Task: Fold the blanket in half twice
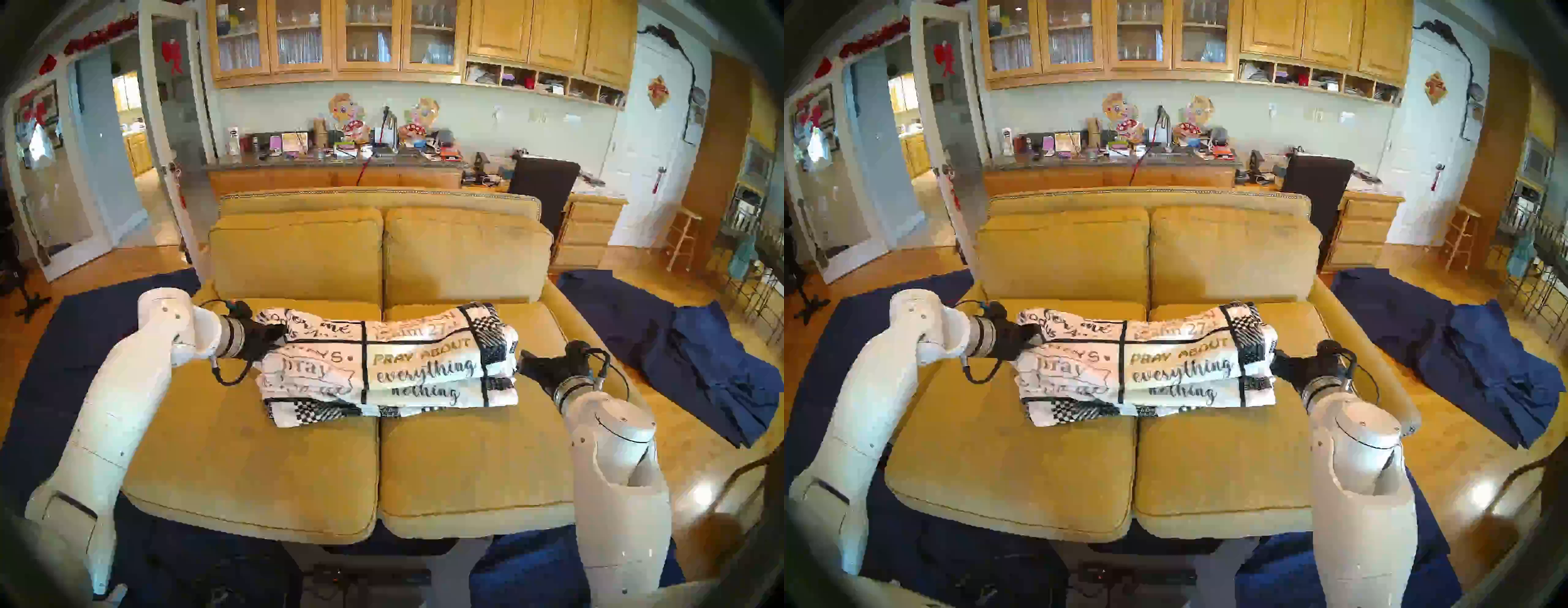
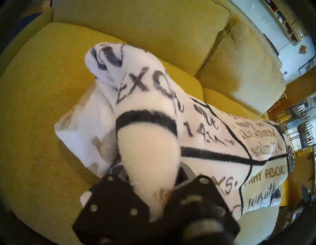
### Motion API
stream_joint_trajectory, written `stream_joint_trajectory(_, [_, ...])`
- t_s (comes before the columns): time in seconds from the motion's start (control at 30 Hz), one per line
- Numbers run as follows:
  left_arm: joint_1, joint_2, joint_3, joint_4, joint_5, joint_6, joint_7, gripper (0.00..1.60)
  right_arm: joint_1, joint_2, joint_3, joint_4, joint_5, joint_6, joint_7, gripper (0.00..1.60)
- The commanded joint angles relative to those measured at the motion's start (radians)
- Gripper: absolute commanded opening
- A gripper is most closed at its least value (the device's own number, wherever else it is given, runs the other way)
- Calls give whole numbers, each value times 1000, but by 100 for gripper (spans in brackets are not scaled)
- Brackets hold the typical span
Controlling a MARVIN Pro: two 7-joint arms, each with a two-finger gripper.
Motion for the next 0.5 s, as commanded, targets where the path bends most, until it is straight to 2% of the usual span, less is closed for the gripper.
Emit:
stream_joint_trajectory(0.0, [-25, 19, -9, -28, 12, -2, -20, 0, 17, 1, 4, -31, 1, -14, 0, 160])
stream_joint_trajectory(0.1, [-24, 19, -9, -28, 15, -2, -24, 0, 20, 3, 15, -36, 8, -8, 5, 160])
stream_joint_trajectory(0.23, [-24, 19, -10, -28, 18, -2, -26, 0, 27, 5, 62, -49, 72, 22, 52, 160])
stream_joint_trajectory(0.47, [-22, 18, -11, -28, 23, -2, -30, 0, 48, 50, 133, -60, 140, 73, 119, 160])
